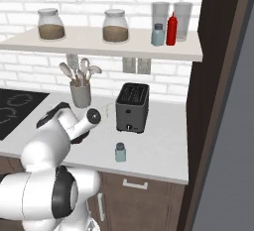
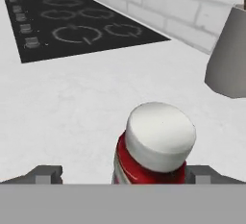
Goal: Put the shaker and condiment bottle from the counter next to their counterparts in the cabinet.
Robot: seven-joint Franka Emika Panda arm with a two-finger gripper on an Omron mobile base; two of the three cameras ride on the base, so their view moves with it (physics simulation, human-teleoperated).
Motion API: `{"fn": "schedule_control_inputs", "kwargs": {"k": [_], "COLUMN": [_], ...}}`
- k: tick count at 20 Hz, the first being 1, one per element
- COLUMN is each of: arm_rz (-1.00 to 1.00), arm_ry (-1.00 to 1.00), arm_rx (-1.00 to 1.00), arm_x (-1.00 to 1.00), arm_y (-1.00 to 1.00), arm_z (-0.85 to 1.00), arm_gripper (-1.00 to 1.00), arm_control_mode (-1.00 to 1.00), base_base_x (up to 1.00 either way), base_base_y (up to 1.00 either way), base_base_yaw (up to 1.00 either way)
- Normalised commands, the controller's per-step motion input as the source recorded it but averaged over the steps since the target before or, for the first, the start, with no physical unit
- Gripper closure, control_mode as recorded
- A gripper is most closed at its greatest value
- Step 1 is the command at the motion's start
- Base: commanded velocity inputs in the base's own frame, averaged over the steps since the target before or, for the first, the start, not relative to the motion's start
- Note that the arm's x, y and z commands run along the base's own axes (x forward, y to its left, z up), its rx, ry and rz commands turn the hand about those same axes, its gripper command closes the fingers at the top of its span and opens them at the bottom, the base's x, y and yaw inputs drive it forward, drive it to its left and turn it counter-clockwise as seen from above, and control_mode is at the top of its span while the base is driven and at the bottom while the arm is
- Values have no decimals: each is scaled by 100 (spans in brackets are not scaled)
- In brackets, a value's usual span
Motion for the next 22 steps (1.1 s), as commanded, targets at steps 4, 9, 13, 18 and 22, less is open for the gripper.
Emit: {"fn": "schedule_control_inputs", "kwargs": {"k": [4, 9, 13, 18, 22], "arm_rz": [2, 2, 2, 1, 0], "arm_ry": [2, 1, 0, 0, 0], "arm_rx": [-2, -4, -1, 7, 9], "arm_x": [21, 15, 0, 0, 0], "arm_y": [3, 1, 0, 0, 0], "arm_z": [-45, -46, -13, 20, 89], "arm_gripper": [-100, 100, 100, 100, 100], "arm_control_mode": [-100, -100, -100, -100, -100], "base_base_x": [0, 0, 0, 0, 0], "base_base_y": [0, 0, 0, 0, 0], "base_base_yaw": [0, 0, 0, 0, 0]}}
